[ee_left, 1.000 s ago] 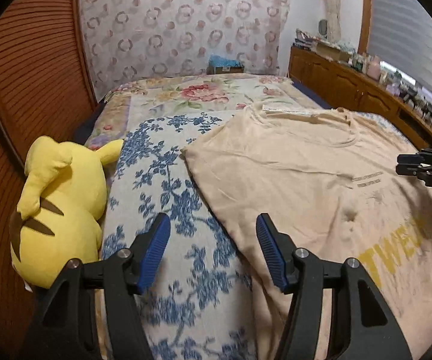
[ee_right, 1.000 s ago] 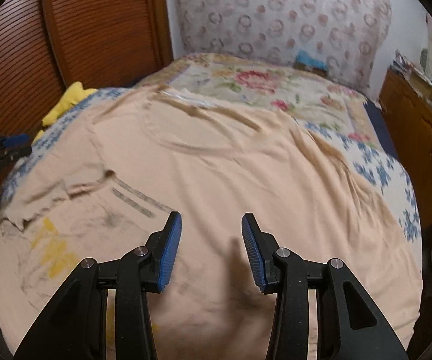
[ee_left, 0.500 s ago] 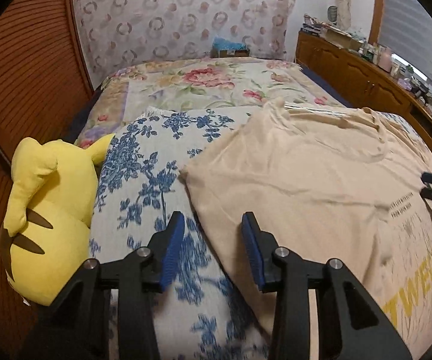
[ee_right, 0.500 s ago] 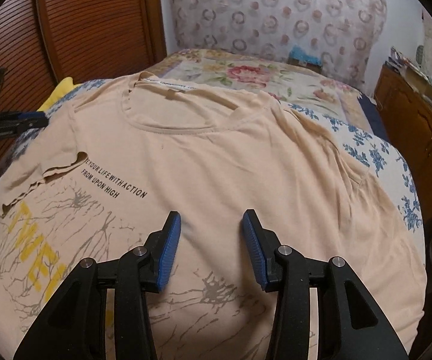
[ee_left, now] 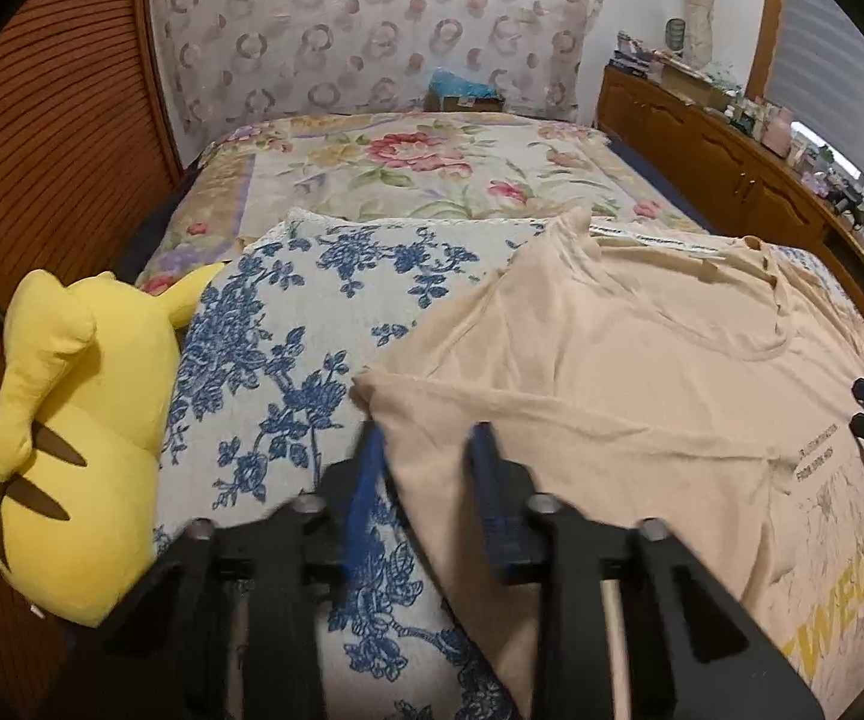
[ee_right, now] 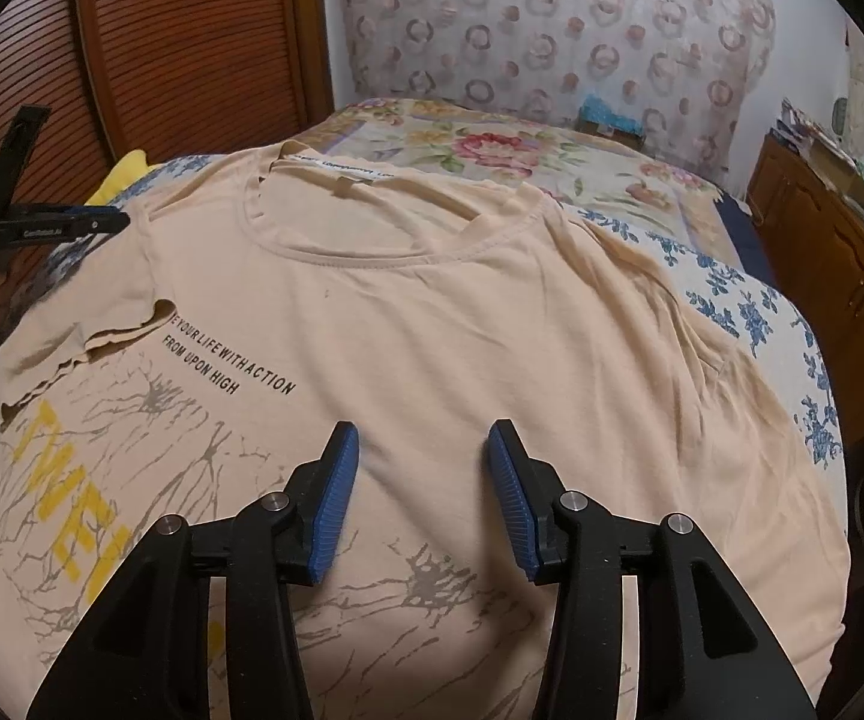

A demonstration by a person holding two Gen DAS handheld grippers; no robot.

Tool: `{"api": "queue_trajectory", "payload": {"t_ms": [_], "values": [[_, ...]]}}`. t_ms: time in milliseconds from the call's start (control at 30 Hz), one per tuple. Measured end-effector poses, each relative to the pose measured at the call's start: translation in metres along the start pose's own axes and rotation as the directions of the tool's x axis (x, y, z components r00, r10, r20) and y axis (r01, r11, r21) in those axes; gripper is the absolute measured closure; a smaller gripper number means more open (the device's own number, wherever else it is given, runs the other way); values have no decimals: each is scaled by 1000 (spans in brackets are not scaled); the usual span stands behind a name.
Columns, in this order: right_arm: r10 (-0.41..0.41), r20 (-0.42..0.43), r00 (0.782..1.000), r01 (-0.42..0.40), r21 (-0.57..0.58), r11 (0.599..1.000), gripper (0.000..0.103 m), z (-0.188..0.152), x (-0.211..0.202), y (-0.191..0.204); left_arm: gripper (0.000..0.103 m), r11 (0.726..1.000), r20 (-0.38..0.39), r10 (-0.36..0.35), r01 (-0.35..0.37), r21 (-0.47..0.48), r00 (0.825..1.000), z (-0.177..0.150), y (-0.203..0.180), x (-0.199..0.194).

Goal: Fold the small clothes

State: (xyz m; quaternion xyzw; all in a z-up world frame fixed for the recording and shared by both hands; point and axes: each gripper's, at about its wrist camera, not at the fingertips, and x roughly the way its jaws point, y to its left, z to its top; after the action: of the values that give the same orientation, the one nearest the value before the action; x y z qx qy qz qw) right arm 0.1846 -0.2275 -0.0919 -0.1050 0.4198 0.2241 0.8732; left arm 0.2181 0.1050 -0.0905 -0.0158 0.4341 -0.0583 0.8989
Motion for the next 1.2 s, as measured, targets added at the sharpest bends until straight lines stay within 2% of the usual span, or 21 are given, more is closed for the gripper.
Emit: {"api": "queue_trajectory", "payload": {"t_ms": [67, 100, 300, 400, 533, 667, 833, 900, 1200], "values": [[0, 0, 1000, 0, 0, 1000, 58, 0, 0, 0, 100, 1000, -9, -19, 19, -4, 1000, 3, 0, 1], [1, 0, 1000, -1, 1, 1000, 57, 0, 0, 0, 101, 1000, -8, -6, 6, 3, 1000, 4, -2, 0], [0, 0, 1000, 0, 0, 1000, 57, 0, 0, 0, 101, 998, 43, 66, -66, 8, 997, 16, 5, -10], [-1, 0, 1000, 1, -1, 1000, 57, 0, 0, 0, 101, 999, 48, 49, -48, -17, 998, 22, 16, -10], [0, 0, 1000, 0, 1, 1000, 57, 0, 0, 0, 100, 998, 68, 57, -58, 17, 996, 23, 13, -16], [0, 0, 1000, 0, 1, 1000, 57, 0, 0, 0, 94, 999, 119, 36, -39, 24, 992, 22, 10, -37], [-1, 0, 1000, 1, 0, 1000, 57, 0, 0, 0, 77, 999, 193, -20, 14, 30, 981, 13, 3, -69], [-1, 0, 1000, 1, 0, 1000, 57, 0, 0, 0, 66, 999, 217, -28, 21, 38, 976, 7, 0, -79], [-1, 0, 1000, 1, 0, 1000, 57, 0, 0, 0, 59, 997, 290, -52, 35, 63, 956, -21, -30, -111]]}}
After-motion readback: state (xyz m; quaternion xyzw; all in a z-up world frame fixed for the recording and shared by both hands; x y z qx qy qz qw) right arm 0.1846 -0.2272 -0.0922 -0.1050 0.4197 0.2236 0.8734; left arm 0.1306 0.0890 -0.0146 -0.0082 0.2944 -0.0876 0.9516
